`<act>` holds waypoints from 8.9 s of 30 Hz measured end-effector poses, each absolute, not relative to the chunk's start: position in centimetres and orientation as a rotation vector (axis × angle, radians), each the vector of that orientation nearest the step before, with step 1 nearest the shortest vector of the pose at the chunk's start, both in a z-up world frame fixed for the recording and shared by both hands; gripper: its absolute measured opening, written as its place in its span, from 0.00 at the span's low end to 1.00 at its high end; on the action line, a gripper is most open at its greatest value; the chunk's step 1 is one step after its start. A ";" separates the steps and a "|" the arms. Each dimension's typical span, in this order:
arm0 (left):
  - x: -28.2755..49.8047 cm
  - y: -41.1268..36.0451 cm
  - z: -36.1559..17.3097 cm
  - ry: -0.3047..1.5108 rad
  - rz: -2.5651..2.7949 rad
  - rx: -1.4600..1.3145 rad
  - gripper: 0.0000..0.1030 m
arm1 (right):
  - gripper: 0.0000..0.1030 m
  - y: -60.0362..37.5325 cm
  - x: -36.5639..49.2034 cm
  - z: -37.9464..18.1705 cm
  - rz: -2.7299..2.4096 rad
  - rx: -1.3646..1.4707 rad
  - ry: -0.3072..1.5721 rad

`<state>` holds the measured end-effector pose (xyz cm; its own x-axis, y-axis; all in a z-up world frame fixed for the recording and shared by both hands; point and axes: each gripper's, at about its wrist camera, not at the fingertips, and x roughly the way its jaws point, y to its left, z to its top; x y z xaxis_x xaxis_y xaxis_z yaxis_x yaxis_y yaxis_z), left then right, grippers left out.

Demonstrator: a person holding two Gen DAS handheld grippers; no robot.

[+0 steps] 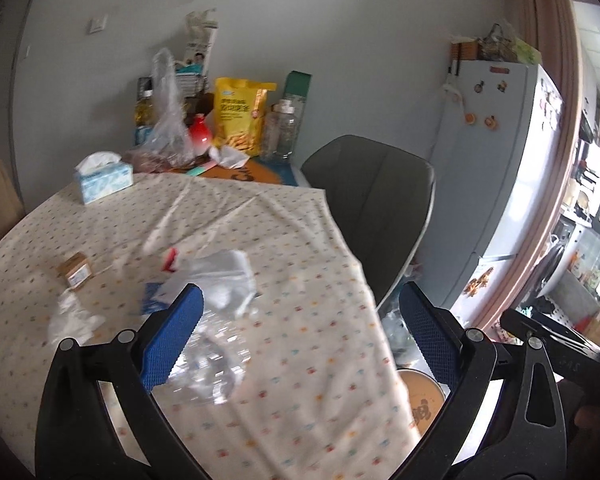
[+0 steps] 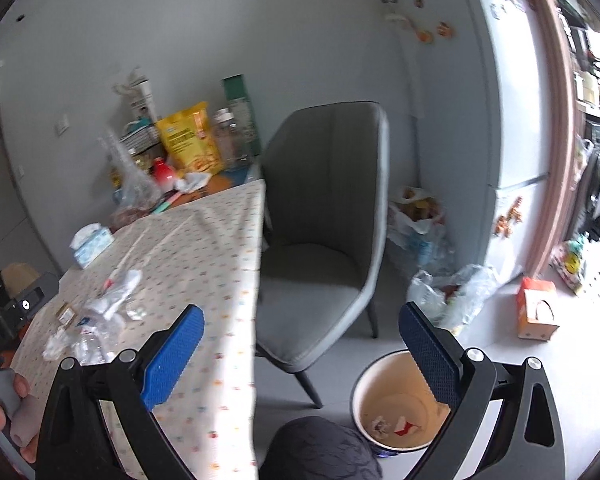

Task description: Collect trash

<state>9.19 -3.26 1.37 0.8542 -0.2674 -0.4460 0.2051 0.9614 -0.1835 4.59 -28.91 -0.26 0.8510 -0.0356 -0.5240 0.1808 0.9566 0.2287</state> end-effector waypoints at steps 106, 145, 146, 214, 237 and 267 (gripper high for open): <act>12.6 3.0 2.5 0.570 -0.200 -0.249 0.10 | 0.03 -18.9 13.5 5.3 0.428 0.150 0.541; 18.2 -24.5 -6.3 0.850 -0.518 -0.012 0.10 | 0.03 -44.2 8.0 -10.6 -0.022 0.494 0.751; 18.3 -25.0 -6.5 0.858 -0.522 -0.008 0.10 | 0.03 -44.7 7.9 -11.1 -0.030 0.505 0.757; 15.8 -22.7 -0.5 0.729 -0.470 -0.031 0.94 | 0.93 -45.6 3.4 -7.7 -0.156 0.515 0.603; 12.7 -4.4 1.2 0.531 -0.211 -0.175 0.94 | 0.93 -30.9 7.1 -2.5 -0.064 0.315 0.527; 17.4 7.8 -5.3 0.764 -0.112 -0.293 0.83 | 0.89 -17.1 14.3 -4.5 0.258 0.224 0.702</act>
<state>17.42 7.84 -5.25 0.7184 -0.2056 -0.6645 -0.0058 0.9535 -0.3012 14.28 -17.09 -4.54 0.7341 0.3074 -0.6055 -0.1582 0.9446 0.2877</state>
